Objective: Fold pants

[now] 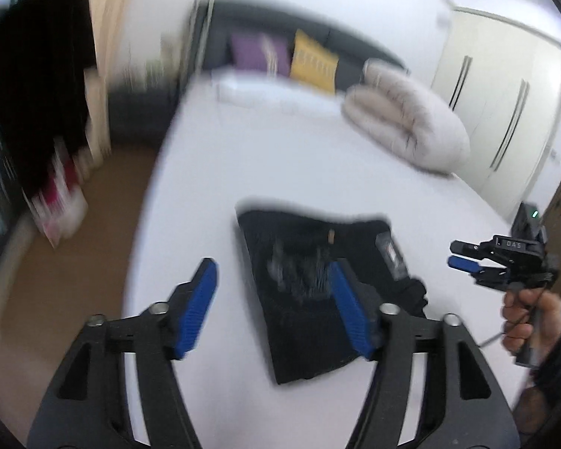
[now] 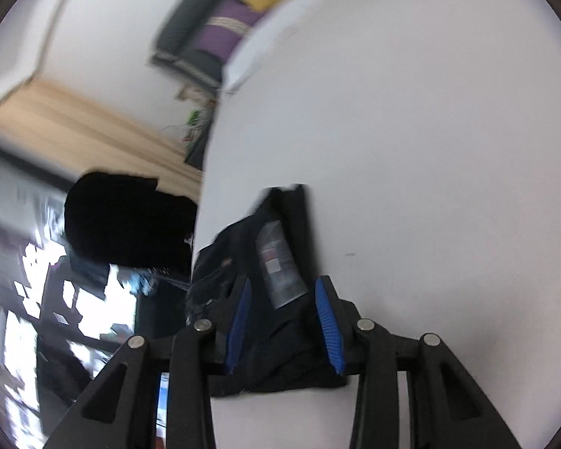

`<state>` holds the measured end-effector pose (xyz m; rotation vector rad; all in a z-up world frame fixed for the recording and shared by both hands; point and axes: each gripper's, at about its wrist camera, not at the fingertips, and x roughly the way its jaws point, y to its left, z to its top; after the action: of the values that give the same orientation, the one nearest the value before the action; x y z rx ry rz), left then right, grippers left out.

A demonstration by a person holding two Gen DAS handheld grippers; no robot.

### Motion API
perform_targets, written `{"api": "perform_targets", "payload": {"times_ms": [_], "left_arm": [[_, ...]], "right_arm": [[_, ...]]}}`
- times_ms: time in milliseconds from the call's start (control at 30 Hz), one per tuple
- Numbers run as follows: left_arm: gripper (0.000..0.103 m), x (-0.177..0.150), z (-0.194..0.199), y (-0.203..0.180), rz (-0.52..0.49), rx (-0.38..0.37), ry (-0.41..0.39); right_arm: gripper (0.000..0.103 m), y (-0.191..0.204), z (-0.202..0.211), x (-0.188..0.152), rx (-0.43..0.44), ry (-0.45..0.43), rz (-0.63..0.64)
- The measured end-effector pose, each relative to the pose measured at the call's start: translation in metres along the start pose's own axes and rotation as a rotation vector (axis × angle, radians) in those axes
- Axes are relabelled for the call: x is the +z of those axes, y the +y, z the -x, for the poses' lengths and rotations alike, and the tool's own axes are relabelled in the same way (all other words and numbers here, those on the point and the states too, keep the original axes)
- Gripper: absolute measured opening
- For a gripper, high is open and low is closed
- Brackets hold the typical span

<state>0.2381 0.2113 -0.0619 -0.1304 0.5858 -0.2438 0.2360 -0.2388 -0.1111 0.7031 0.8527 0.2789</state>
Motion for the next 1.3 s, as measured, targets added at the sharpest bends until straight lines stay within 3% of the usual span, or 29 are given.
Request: {"api": "perform_targets", "payload": {"times_ms": [67, 100, 133, 167, 200, 233, 333, 467, 667, 800, 933, 1033, 1133, 1300], "left_arm": [[0.103, 0.009, 0.056, -0.03, -0.084, 0.096, -0.177], [0.103, 0.012, 0.074, -0.04, -0.104, 0.123, -0.238], [0.103, 0.014, 0.101, -0.055, -0.139, 0.163, -0.327], [0.103, 0.016, 0.119, -0.062, -0.162, 0.186, -0.367], [0.103, 0.019, 0.137, -0.073, -0.18, 0.21, -0.398], [0.103, 0.021, 0.149, -0.081, -0.187, 0.215, -0.409], [0.103, 0.024, 0.176, -0.094, -0.166, 0.223, -0.395], [0.103, 0.019, 0.2, -0.109, -0.128, 0.239, -0.347], [0.103, -0.004, 0.226, -0.126, -0.114, 0.303, -0.223], [0.103, -0.022, 0.208, -0.129, -0.087, 0.308, -0.101], [0.103, -0.042, 0.179, -0.124, -0.028, 0.326, 0.012], [0.103, -0.053, 0.155, -0.12, -0.02, 0.35, 0.066], [0.103, -0.064, 0.135, -0.119, -0.016, 0.348, 0.107], [0.103, -0.077, 0.106, -0.108, 0.003, 0.346, 0.163]], "right_arm": [[0.04, 0.035, 0.02, -0.008, -0.011, -0.058, 0.092], [0.042, 0.052, 0.037, -0.013, -0.021, -0.101, 0.141], [0.054, 0.063, 0.047, -0.016, -0.027, -0.132, 0.17], [0.063, 0.081, 0.065, -0.019, -0.039, -0.19, 0.213], [0.079, 0.091, 0.082, -0.023, -0.048, -0.242, 0.246], [0.088, 0.106, 0.103, -0.029, -0.057, -0.317, 0.295], [0.103, 0.143, 0.157, -0.045, -0.133, -0.519, 0.435], [0.103, 0.187, 0.216, -0.066, -0.238, -0.744, 0.575], [0.103, 0.226, 0.272, -0.086, -0.257, -0.831, 0.637], [0.103, 0.221, 0.268, -0.092, -0.288, -0.756, 0.629], [0.103, 0.196, 0.235, -0.098, -0.359, -0.537, 0.505], [0.103, 0.171, 0.211, -0.105, -0.393, -0.429, 0.413], [0.103, 0.158, 0.193, -0.115, -0.445, -0.378, 0.395], [0.103, 0.168, 0.181, -0.125, -0.497, -0.369, 0.462]]}}
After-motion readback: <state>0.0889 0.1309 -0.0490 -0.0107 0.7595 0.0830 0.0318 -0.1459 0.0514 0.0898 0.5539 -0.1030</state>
